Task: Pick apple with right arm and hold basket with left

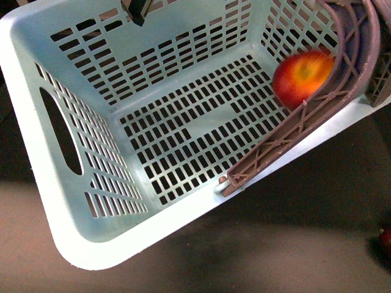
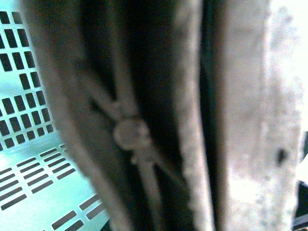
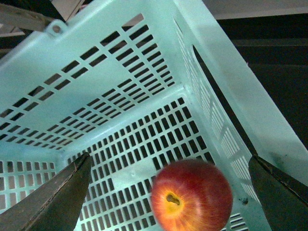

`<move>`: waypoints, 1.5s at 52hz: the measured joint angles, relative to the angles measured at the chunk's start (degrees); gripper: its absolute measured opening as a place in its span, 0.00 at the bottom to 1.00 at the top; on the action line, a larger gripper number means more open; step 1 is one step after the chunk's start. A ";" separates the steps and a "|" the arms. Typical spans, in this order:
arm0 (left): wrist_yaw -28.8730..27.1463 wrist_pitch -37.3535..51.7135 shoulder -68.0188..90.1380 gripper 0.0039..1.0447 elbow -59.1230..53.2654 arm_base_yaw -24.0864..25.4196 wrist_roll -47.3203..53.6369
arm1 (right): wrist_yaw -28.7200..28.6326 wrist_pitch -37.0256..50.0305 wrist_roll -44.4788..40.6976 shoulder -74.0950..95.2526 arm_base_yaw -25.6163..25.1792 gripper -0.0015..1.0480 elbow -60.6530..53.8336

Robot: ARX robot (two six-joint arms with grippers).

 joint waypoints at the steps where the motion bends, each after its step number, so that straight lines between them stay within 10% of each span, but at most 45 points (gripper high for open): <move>1: 0.02 0.00 0.00 0.13 0.00 0.00 0.00 | 0.02 -0.04 0.02 -0.26 -0.07 0.92 -0.04; 28: -0.37 0.00 0.09 0.13 -0.02 0.15 0.35 | 11.06 -8.90 -2.86 -27.82 -10.75 0.90 -10.03; 38: 0.33 0.00 0.09 0.13 -0.02 0.02 0.28 | 4.92 9.92 -10.69 -34.45 -14.53 0.64 -20.83; 59: -0.15 0.00 0.09 0.13 -0.02 0.04 0.15 | 4.70 12.46 -13.49 -43.95 -14.58 0.02 -34.07; 78: 0.02 0.00 0.09 0.13 -0.02 0.04 0.13 | 4.68 8.94 -13.35 -53.35 -14.58 0.02 -39.93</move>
